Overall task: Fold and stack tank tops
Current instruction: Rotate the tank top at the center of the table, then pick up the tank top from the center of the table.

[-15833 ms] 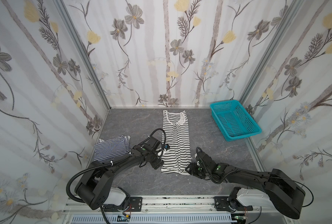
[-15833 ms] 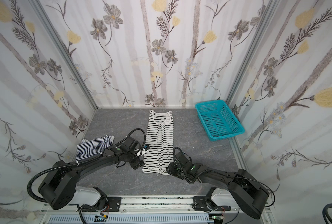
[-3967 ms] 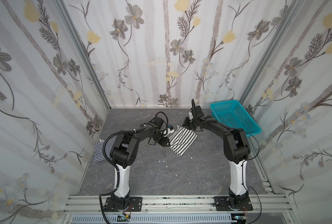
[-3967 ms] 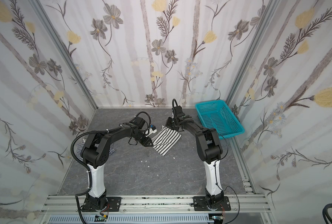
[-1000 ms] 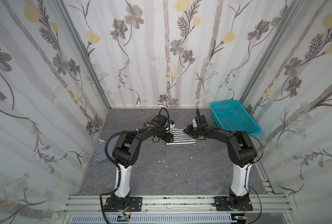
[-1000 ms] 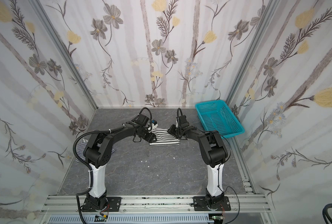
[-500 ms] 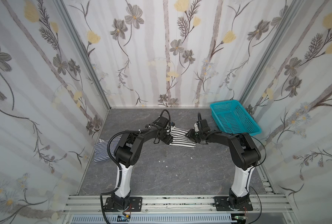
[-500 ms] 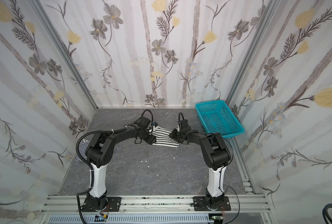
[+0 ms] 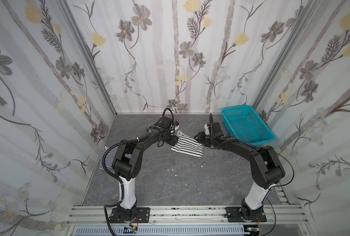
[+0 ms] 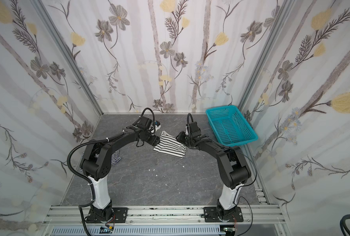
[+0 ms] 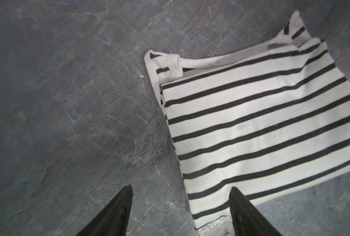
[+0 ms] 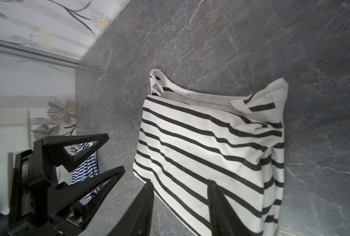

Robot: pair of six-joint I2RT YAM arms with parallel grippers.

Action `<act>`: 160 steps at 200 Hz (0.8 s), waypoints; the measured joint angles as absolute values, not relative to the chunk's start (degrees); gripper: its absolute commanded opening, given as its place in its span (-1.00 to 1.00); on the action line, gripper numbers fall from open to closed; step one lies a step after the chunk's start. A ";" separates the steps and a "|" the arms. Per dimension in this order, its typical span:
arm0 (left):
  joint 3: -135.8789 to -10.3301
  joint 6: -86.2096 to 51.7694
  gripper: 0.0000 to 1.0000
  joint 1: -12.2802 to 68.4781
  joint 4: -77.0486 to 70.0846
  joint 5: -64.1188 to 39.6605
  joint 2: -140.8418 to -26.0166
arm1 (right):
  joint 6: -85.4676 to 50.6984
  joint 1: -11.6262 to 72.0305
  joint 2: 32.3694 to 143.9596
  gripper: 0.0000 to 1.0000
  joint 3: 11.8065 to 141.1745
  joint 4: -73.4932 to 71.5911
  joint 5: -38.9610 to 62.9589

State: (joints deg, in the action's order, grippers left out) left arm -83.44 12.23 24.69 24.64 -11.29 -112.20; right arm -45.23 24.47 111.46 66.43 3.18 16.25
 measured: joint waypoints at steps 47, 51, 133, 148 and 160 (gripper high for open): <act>-81.65 9.72 0.57 22.31 24.93 -14.79 -112.16 | -43.09 24.29 111.61 0.25 67.31 6.63 13.45; -81.49 9.43 0.58 21.93 24.93 -15.20 -112.16 | -43.00 24.29 111.61 0.26 67.31 6.87 13.13; -80.62 4.38 0.58 19.33 24.93 -26.33 -114.28 | -41.30 22.92 111.61 0.24 66.57 10.85 8.51; -80.73 3.84 0.58 19.29 24.95 -27.51 -115.37 | -41.32 22.72 111.77 0.22 66.50 11.18 8.14; -81.08 3.53 0.58 19.22 25.10 -28.14 -116.14 | -41.32 22.65 112.33 0.21 66.48 11.20 7.57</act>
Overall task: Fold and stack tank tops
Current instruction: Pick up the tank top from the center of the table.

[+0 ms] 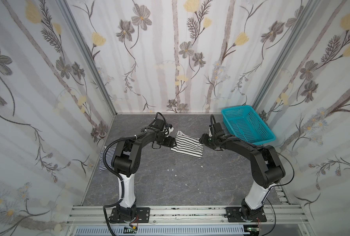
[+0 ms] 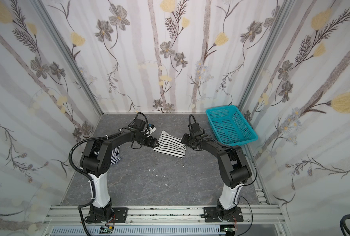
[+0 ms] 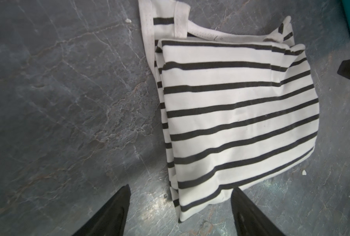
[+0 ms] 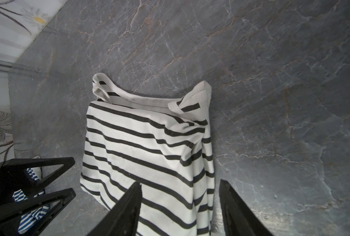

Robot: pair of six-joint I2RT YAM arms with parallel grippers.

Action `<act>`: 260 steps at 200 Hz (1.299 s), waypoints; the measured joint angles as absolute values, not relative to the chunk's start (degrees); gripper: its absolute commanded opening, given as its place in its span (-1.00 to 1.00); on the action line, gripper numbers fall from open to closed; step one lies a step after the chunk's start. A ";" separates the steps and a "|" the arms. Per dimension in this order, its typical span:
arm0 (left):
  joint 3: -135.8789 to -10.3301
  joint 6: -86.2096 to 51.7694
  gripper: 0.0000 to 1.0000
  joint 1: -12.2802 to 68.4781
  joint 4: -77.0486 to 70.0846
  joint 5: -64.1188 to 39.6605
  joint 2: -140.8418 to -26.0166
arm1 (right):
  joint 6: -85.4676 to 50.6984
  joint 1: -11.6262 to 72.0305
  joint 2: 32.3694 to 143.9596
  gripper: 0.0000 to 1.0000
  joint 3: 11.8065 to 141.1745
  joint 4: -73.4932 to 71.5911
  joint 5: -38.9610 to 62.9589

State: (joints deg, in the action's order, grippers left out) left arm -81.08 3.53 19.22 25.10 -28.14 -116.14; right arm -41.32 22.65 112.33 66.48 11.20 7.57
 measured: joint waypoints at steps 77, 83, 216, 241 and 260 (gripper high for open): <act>-83.37 2.55 0.59 18.65 25.04 -31.66 -120.03 | -41.56 22.92 115.72 -0.17 65.21 11.33 7.60; -83.40 2.55 0.59 18.65 24.97 -32.12 -120.20 | -41.56 22.94 115.90 -0.20 65.17 11.35 7.60; -86.11 0.64 0.59 19.35 19.92 -39.97 -124.75 | -41.98 24.36 118.91 -0.56 65.56 9.98 7.60; -86.50 0.51 0.55 19.62 19.14 -40.45 -125.34 | -41.98 24.36 119.02 -0.57 65.43 9.52 7.60; -86.80 0.25 0.46 19.79 18.65 -40.69 -125.75 | -41.98 24.36 119.15 -0.57 65.41 9.06 7.73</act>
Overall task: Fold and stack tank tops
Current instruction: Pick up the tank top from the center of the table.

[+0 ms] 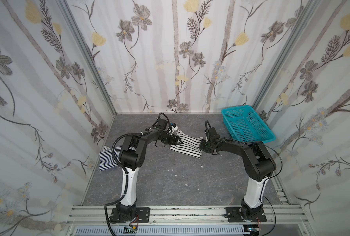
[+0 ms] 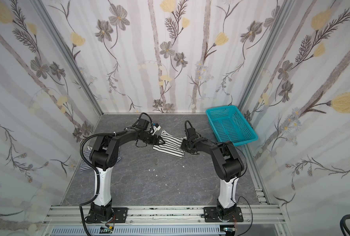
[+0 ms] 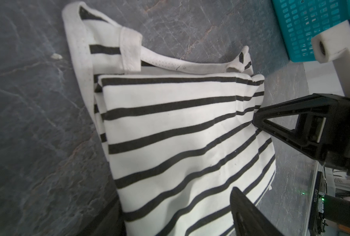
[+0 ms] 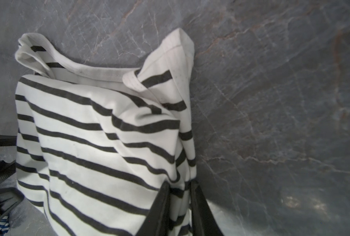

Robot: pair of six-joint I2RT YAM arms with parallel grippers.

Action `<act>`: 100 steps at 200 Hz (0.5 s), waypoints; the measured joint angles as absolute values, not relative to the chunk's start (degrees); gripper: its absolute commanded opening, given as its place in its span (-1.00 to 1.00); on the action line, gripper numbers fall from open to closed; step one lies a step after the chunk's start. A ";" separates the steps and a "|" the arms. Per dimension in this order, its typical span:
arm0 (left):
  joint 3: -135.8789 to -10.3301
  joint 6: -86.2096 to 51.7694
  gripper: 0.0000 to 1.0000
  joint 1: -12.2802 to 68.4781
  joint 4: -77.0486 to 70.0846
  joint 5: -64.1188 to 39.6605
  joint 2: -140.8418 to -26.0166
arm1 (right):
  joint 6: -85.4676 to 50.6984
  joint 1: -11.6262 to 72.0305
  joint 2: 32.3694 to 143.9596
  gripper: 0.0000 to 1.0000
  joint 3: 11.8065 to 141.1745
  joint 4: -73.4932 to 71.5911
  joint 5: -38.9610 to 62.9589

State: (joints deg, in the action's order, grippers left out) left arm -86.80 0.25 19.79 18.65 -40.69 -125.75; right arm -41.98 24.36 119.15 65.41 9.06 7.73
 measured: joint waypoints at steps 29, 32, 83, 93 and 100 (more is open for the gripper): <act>-87.07 0.10 0.11 19.92 18.20 -40.62 -126.39 | -41.98 24.34 119.24 -0.57 65.34 8.62 7.75; -87.09 0.05 0.09 19.92 18.20 -40.56 -126.45 | -41.98 24.34 119.26 -0.57 65.32 8.58 7.75; -87.53 -0.21 -0.52 19.92 18.92 -40.10 -127.31 | -41.98 24.36 119.44 -0.57 65.14 7.49 7.81; -87.61 -0.25 -0.65 19.92 19.40 -40.14 -127.44 | -41.98 24.36 119.44 -0.57 65.12 7.46 7.81; -87.70 -0.30 -0.74 19.92 20.12 -40.12 -127.46 | -41.98 24.36 119.44 -0.56 65.08 7.40 7.81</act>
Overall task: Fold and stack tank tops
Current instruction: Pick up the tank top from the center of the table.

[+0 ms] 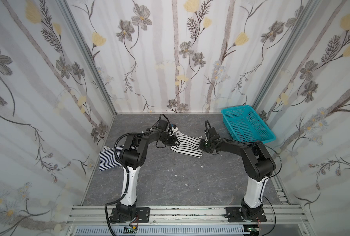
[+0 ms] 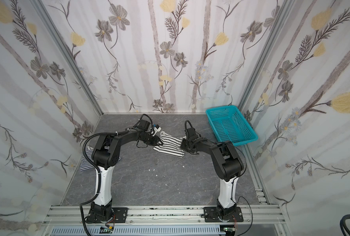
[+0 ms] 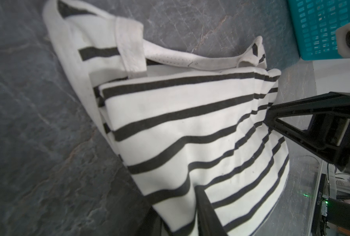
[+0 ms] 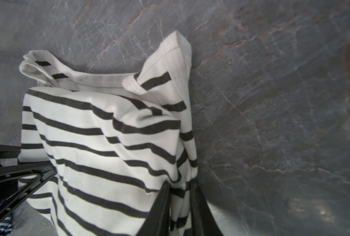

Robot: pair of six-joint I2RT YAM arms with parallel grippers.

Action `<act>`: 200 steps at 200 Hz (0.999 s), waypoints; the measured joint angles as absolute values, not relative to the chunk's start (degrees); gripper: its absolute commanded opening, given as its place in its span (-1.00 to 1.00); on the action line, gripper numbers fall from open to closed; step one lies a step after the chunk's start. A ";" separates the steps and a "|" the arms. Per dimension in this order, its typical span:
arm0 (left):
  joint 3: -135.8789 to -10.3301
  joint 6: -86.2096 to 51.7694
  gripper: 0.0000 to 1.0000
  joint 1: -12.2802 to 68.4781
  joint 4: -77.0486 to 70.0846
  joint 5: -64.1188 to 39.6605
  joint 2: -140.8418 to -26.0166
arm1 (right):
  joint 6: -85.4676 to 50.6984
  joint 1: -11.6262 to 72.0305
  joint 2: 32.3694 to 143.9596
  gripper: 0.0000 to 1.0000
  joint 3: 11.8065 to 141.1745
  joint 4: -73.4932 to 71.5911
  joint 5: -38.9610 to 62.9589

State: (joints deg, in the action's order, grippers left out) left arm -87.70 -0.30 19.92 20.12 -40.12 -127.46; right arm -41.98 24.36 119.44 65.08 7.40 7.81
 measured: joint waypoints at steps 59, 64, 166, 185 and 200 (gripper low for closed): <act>-88.60 -0.69 -1.00 19.55 21.50 -40.77 -127.96 | -41.98 24.18 116.27 -0.33 62.94 8.54 8.25; -88.62 -0.69 -1.00 19.44 21.50 -40.80 -127.96 | -41.98 24.12 115.50 -0.29 62.65 8.80 8.23; -84.64 1.08 -1.00 14.83 25.10 -35.92 -120.70 | -42.02 25.26 110.50 -0.19 62.06 9.87 8.19; -82.89 1.96 -1.00 12.97 25.58 -34.11 -118.85 | -42.22 26.46 110.89 -0.19 63.33 10.02 8.19; -81.10 2.87 -1.00 11.42 26.30 -32.80 -117.10 | -42.22 27.62 111.50 -0.19 64.71 10.02 8.21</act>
State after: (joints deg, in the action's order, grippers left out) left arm -81.10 2.87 11.42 26.30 -32.80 -117.10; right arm -42.22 27.62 111.50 64.71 10.02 8.21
